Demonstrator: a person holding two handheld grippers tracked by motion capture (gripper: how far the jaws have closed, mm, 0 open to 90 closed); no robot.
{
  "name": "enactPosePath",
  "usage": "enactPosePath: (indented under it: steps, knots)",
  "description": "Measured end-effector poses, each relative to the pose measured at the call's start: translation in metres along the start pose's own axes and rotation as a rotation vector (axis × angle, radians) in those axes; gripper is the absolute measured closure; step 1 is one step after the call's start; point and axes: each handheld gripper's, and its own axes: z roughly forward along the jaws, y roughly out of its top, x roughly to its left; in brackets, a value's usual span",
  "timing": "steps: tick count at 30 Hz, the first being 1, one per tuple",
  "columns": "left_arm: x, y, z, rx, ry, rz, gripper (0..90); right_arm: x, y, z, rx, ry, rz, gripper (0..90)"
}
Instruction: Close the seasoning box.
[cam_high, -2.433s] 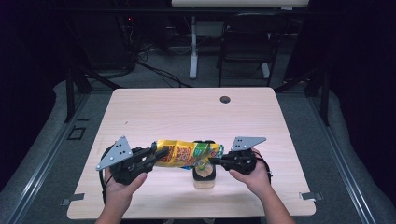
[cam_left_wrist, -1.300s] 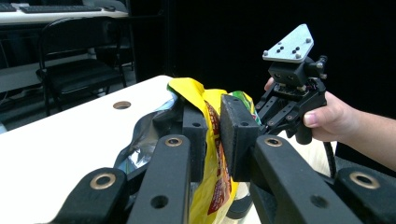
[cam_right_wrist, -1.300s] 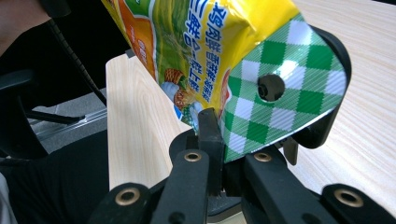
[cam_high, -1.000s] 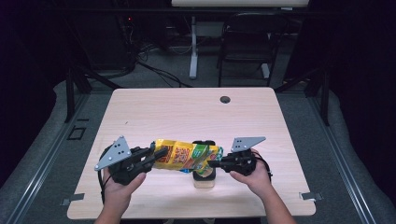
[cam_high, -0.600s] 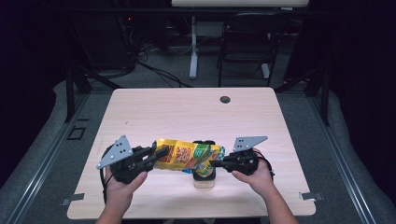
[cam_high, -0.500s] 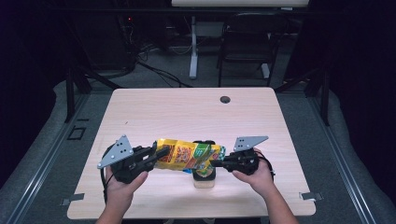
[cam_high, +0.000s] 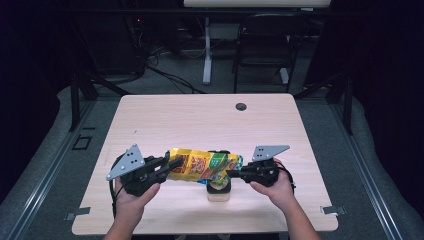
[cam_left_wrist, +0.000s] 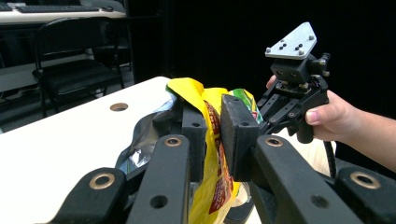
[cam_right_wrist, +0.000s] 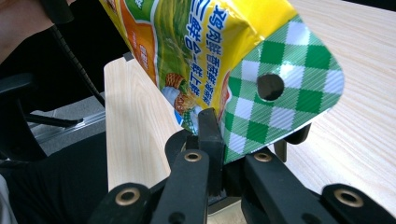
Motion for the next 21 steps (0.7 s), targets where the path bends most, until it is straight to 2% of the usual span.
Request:
enactPosePath:
  steps: [9,21]
  knots:
    - [-0.0006,-0.0009,0.0032,0.003,-0.005,0.002,80.6,-0.0022,-0.0003,-0.0018,-0.005,-0.028,0.007,89.5]
    - [-0.0020,0.0048,0.0011,0.010,0.004,0.018,80.6,-0.0003,-0.0008,0.0033,-0.018,-0.040,0.009,89.5]
